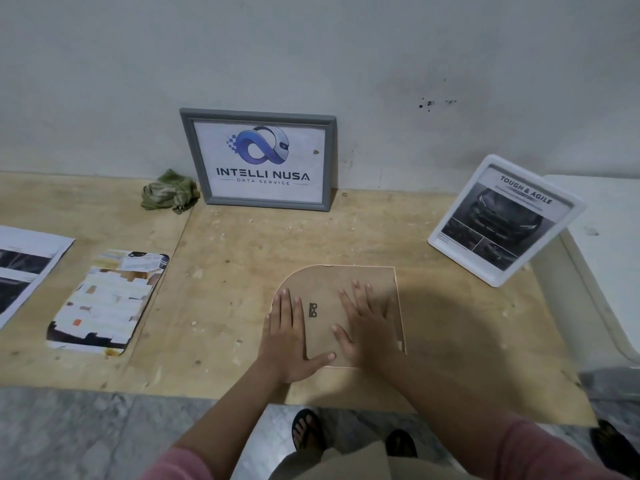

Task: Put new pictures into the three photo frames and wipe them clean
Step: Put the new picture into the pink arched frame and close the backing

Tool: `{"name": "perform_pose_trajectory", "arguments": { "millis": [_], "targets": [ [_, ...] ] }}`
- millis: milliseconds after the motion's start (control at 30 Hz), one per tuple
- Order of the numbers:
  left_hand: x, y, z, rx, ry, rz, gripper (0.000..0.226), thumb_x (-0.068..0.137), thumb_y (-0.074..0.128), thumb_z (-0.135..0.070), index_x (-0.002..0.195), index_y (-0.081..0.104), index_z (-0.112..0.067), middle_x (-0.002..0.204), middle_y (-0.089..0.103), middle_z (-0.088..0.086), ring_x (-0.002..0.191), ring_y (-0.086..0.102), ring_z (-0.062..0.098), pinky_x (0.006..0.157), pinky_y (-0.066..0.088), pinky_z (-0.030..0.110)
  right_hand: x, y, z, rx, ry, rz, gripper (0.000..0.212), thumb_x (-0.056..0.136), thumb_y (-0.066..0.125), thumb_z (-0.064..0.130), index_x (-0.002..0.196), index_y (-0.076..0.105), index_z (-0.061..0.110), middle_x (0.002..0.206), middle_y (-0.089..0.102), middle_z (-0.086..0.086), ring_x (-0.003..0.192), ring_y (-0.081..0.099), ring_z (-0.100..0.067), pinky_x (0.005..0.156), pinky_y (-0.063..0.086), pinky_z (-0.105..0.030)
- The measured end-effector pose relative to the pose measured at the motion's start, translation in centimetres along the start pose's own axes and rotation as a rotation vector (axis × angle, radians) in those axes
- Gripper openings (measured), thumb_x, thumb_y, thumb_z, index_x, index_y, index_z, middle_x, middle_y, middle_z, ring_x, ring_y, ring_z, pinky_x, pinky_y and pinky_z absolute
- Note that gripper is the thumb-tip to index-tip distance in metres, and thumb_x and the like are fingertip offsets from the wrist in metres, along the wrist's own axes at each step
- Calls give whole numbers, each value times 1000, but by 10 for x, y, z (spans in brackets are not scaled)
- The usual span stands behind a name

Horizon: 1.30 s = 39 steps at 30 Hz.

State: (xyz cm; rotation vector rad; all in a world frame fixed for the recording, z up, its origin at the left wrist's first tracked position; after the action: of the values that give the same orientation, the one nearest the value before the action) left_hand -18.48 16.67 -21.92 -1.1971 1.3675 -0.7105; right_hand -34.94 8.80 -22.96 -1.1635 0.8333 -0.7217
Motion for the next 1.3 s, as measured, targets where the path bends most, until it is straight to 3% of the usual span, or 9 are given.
{"name": "perform_pose_trajectory", "arguments": {
  "millis": [267, 400, 533, 633, 800, 967, 1067, 1167, 1300],
  "targets": [
    [1, -5, 8, -39, 49, -10, 128, 60, 17, -92, 150, -9, -4, 152, -27, 15, 144, -19, 30, 118, 3, 46, 0, -6, -1, 53, 20, 37, 82, 73, 40, 71, 143, 37, 30, 155, 28, -3, 142, 26, -25, 99, 32, -60],
    [-2, -16, 21, -72, 68, -64, 114, 68, 21, -87, 152, 8, -11, 160, -5, 9, 148, 4, 26, 115, 17, 45, 1, -9, -6, 117, -45, 8, 84, 72, 37, 69, 144, 37, 26, 156, 22, -6, 143, 22, -28, 107, 24, -57],
    [-11, -13, 21, -241, -145, -219, 99, 69, 56, -73, 140, 33, -6, 146, 28, 16, 132, 36, 32, 103, 37, 43, -6, -12, -20, 253, 129, -100, 79, 64, 60, 54, 127, 54, 6, 136, 45, -30, 123, 47, -44, 94, 43, -50],
    [-6, -14, 14, -410, -383, -314, 63, 72, 71, -55, 110, 55, -8, 116, 45, 12, 109, 48, 31, 85, 47, 39, -19, -21, -29, 341, 351, -205, 72, 71, 71, 33, 131, 47, 1, 122, 50, -25, 110, 49, -42, 91, 42, -44],
    [18, -20, 12, -848, -711, -364, 29, 83, 66, -30, 93, 61, -3, 104, 60, 18, 101, 59, 35, 85, 47, 38, -16, -27, -32, 626, 643, -124, 52, 78, 64, 23, 124, 46, 6, 115, 48, -19, 110, 46, -38, 87, 38, -37],
    [36, -45, 16, -1185, -692, -483, 14, 87, 64, -20, 93, 57, -9, 91, 61, 10, 84, 58, 25, 79, 45, 34, -2, -43, -51, 1002, 633, -226, 12, 78, 71, 19, 83, 66, 10, 82, 67, -10, 77, 60, -27, 64, 41, -29],
    [50, -59, 25, -1353, -678, -428, 10, 86, 66, -19, 86, 65, -9, 83, 63, 11, 77, 58, 24, 75, 48, 35, 9, -57, -62, 1158, 540, -220, 11, 84, 67, 10, 94, 68, 7, 88, 69, -11, 80, 62, -24, 74, 48, -33],
    [58, -72, 30, -1404, -638, -421, 18, 87, 65, -14, 69, 62, -13, 69, 60, 9, 70, 55, 23, 68, 44, 33, 19, -67, -65, 1347, 453, -140, 31, 87, 60, -3, 117, 59, 5, 108, 66, -11, 95, 64, -26, 87, 51, -36],
    [66, -86, 29, -1426, -613, -392, 21, 87, 64, -11, 67, 57, -13, 68, 57, 9, 64, 52, 21, 59, 40, 28, 30, -72, -72, 1456, 520, -133, 15, 85, 65, 2, 98, 65, 10, 103, 70, -13, 94, 68, -32, 90, 52, -50]
  ]
}}
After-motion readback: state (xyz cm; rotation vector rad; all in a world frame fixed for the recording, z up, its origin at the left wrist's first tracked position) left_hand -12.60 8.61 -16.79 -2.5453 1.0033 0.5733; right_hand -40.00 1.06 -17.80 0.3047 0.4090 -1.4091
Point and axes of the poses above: each hand's wrist, its own x-axis towards the middle knuckle, its own y-axis out of the palm, z = x × y, the point moved 1 cm from there along x, towards the middle knuckle
